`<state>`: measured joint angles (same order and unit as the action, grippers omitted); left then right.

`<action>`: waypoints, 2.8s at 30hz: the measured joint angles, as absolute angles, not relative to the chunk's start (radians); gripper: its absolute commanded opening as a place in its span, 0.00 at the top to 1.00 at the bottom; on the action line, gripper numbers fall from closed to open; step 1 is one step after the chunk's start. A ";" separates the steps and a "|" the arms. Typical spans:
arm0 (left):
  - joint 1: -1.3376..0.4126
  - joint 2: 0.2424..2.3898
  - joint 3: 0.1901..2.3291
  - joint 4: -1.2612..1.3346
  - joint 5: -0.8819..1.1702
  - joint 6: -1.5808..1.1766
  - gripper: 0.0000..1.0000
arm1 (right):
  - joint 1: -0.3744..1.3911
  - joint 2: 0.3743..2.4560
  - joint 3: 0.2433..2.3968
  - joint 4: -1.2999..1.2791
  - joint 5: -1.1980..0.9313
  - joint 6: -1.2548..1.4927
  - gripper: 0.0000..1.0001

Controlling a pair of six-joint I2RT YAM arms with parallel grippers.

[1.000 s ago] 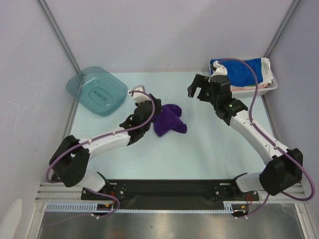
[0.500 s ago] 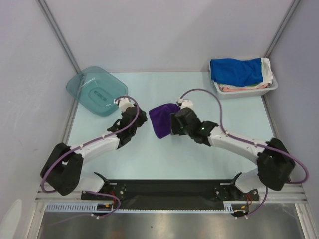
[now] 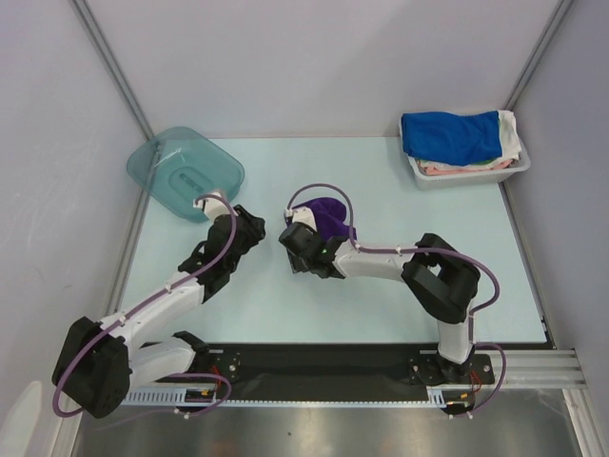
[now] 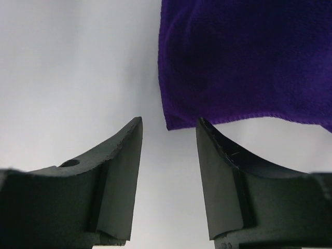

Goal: Fold and stack the towels
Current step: Move the towel to the center of the board, then flatten out the crumpled towel

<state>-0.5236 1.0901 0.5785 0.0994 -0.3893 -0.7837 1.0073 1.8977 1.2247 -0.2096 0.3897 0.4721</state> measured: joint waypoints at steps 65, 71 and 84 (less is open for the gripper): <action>-0.606 1.711 0.843 0.302 0.048 -0.741 0.59 | 0.456 1.206 1.052 -0.426 0.398 0.398 0.95; -0.613 1.721 0.844 0.318 0.033 -0.742 0.66 | 0.456 1.214 1.063 -0.421 0.369 0.394 0.95; -0.599 1.615 0.824 0.340 -0.012 -0.819 0.58 | 0.456 1.218 1.068 -0.421 0.357 0.392 0.96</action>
<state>-0.5995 1.6146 0.8242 0.3405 -0.0116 -0.8192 0.4561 1.2182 1.0683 -0.4206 0.3573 0.3916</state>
